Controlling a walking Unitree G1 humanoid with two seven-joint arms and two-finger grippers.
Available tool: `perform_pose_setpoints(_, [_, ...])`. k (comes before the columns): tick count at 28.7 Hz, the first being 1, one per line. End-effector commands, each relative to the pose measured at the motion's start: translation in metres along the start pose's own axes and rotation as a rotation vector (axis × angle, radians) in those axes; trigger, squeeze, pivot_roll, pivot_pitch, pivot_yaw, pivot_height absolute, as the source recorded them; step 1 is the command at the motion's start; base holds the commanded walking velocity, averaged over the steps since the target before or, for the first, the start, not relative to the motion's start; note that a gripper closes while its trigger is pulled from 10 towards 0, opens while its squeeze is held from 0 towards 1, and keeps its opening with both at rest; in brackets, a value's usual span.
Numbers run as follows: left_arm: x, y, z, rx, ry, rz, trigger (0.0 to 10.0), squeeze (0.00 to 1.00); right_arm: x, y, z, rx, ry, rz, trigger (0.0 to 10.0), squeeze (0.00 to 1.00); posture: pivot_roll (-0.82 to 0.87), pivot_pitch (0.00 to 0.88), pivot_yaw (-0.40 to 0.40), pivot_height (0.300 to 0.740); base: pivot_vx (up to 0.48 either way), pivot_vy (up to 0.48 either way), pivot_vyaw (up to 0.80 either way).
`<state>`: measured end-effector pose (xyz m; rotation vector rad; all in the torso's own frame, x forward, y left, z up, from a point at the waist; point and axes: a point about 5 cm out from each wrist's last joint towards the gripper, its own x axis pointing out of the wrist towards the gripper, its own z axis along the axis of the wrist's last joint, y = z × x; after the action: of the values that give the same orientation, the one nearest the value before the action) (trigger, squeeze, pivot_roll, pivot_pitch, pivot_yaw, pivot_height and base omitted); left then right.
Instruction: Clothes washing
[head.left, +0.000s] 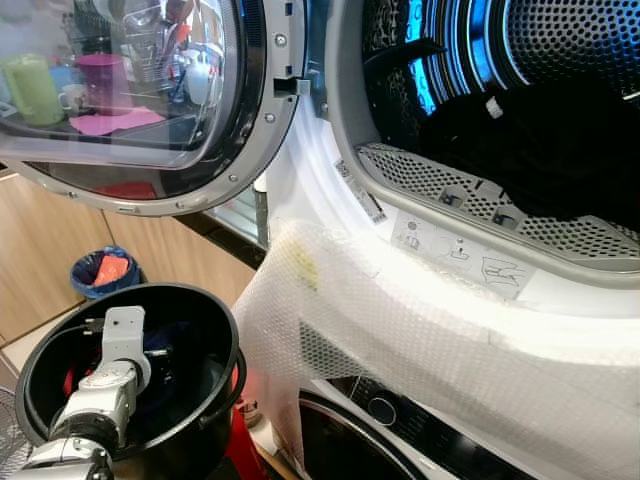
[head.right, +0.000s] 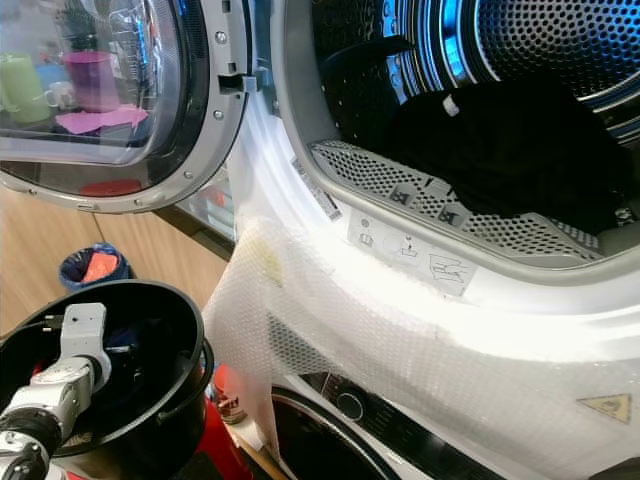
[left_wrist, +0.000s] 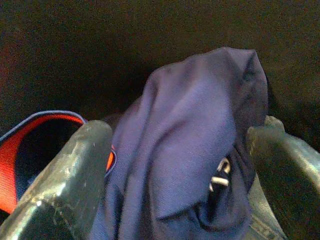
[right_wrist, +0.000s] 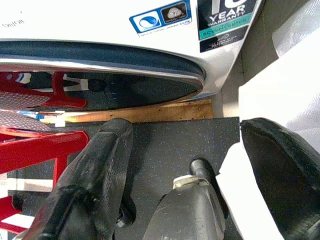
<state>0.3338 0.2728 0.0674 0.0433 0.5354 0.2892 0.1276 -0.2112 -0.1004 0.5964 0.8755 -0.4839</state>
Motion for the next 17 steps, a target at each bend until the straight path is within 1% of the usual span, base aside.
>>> perform_pose_setpoints(1, [0.001,-0.007,0.001,0.005,0.021,-0.006,10.0,0.00,0.000,-0.005,0.006,0.010,-0.018,-0.010,10.0,0.00,0.14,0.000,-0.099,0.740,0.000,0.000,0.00])
perform_pose_setpoints(2, [0.001,-0.007,0.001,0.005,0.021,-0.006,10.0,0.00,0.000,-0.005,0.006,0.010,-0.018,-0.010,10.0,0.00,0.14,0.000,-0.099,0.740,0.000,0.000,0.00])
perform_pose_setpoints(3, [0.001,-0.014,-0.002,-0.032,0.049,-0.025,10.0,0.00,0.000,-0.007,0.011,0.015,-0.033,-0.015,10.0,0.00,0.12,0.017,-0.110,0.740,0.000,0.000,0.00])
perform_pose_setpoints(4, [0.001,-0.016,-0.003,-0.042,0.057,-0.029,10.0,0.00,0.000,-0.007,0.012,0.015,-0.038,-0.016,10.0,0.00,0.12,0.017,-0.110,0.740,0.000,0.000,0.00])
perform_pose_setpoints(8, [0.001,-0.022,-0.007,-0.031,0.077,-0.019,10.0,0.00,0.000,-0.012,0.018,0.006,-0.053,-0.024,10.0,0.00,0.10,0.033,-0.126,0.740,0.000,0.000,0.00])
perform_pose_setpoints(10, [0.001,-0.026,-0.011,-0.046,0.096,-0.020,10.0,0.00,-0.001,-0.017,0.020,0.009,-0.063,-0.032,10.0,0.00,0.09,0.041,-0.133,0.740,0.000,0.000,0.00])
perform_pose_setpoints(12, [0.000,-0.030,-0.023,-0.071,0.150,-0.015,10.0,0.00,-0.002,-0.022,0.023,0.013,-0.071,-0.044,10.0,0.00,0.08,0.047,-0.137,0.740,0.000,0.000,0.00])
perform_pose_setpoints(15, [-0.001,-0.030,-0.030,-0.055,0.184,0.002,10.0,0.00,-0.003,-0.024,0.024,0.014,-0.075,-0.050,10.0,0.00,0.08,0.051,-0.135,0.740,0.000,0.000,0.00])
perform_pose_setpoints(17, [-0.002,-0.027,-0.034,-0.001,0.205,0.016,10.0,0.00,-0.002,-0.025,0.026,0.035,-0.084,-0.054,10.0,0.00,0.08,0.057,-0.121,0.740,0.000,0.000,0.00])
